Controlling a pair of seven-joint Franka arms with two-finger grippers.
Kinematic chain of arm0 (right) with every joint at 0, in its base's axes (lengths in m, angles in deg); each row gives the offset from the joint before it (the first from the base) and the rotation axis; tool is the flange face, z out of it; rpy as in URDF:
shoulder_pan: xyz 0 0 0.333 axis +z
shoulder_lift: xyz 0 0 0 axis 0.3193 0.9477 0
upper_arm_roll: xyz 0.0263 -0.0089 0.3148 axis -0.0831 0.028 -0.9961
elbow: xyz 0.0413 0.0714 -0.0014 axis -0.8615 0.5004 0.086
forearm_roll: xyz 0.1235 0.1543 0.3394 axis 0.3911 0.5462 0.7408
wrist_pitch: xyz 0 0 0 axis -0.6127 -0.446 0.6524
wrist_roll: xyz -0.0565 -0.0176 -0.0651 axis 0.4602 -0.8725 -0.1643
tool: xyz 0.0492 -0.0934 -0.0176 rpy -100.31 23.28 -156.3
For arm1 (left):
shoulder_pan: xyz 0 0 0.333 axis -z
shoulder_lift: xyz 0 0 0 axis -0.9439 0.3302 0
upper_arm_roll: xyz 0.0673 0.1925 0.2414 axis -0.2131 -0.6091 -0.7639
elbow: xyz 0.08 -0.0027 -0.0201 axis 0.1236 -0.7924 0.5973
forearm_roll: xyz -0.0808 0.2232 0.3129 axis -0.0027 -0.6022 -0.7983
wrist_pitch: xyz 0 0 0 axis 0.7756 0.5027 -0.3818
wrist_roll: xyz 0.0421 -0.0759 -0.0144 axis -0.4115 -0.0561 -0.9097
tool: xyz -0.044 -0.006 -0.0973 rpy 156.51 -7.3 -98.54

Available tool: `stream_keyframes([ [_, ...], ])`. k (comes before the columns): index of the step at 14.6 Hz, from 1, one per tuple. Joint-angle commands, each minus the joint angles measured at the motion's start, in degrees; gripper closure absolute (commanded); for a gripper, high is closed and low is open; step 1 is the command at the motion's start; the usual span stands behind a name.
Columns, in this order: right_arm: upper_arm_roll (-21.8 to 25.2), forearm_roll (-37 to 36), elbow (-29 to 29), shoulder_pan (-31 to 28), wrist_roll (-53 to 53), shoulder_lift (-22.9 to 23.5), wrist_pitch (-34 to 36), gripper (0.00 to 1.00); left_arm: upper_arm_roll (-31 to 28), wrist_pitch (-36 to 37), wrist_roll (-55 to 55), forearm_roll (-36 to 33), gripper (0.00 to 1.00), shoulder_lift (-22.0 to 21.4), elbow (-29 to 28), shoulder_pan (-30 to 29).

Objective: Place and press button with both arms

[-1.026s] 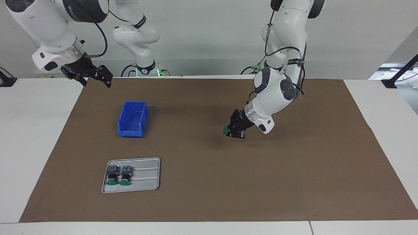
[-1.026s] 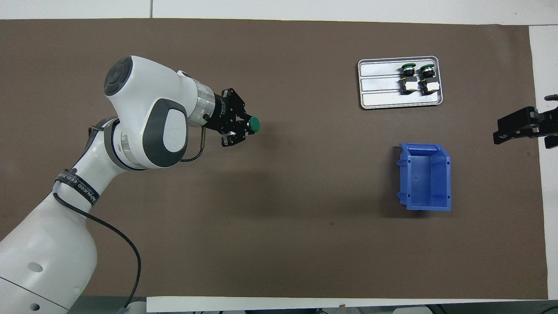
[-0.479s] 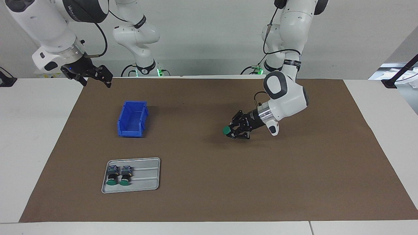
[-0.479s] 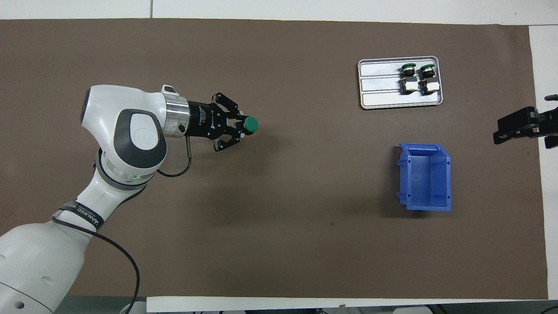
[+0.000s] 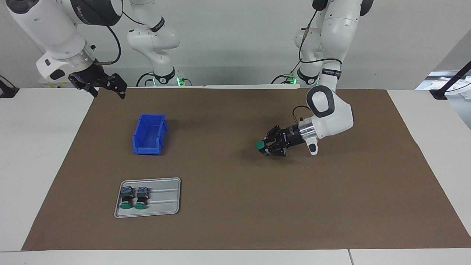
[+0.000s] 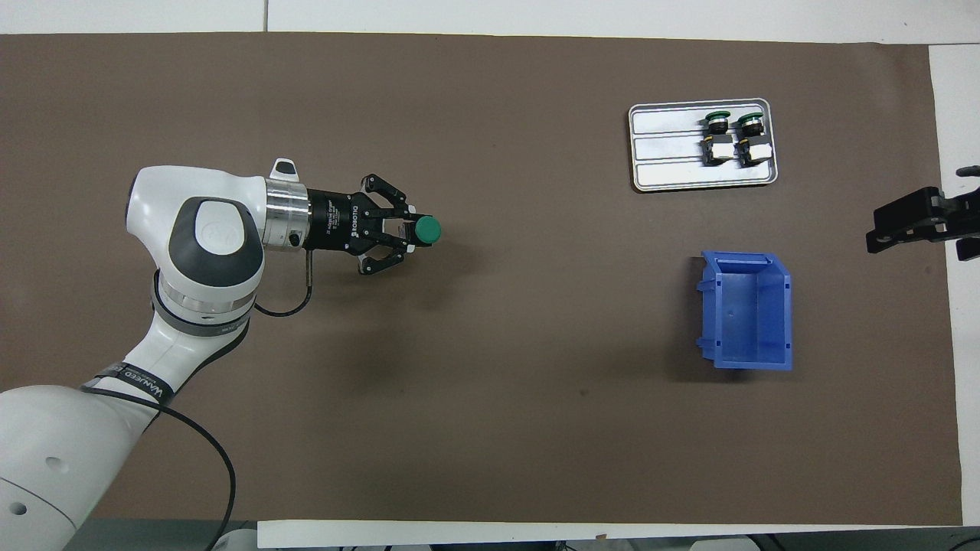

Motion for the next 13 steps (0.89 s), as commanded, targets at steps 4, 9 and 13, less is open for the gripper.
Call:
stream_keyframes([
  [4, -0.22, -0.23, 1.55, -0.41, -0.74, -1.23, -0.71, 0.01, 0.23, 5.60, 6.67, 7.67, 0.92, 1.35, -2.52, -3.69],
  [9, -0.22, -0.23, 1.55, -0.41, -0.83, -1.23, -0.80, 0.01, 0.14, 8.24, 13.88, 16.26, 0.92, 0.47, -6.66, -4.39],
  [13, -0.22, -0.23, 1.55, -0.41, -0.83, -1.23, -0.80, 0.01, 0.23, 8.41, 20.55, 18.67, 0.92, 0.47, -9.38, -3.95],
])
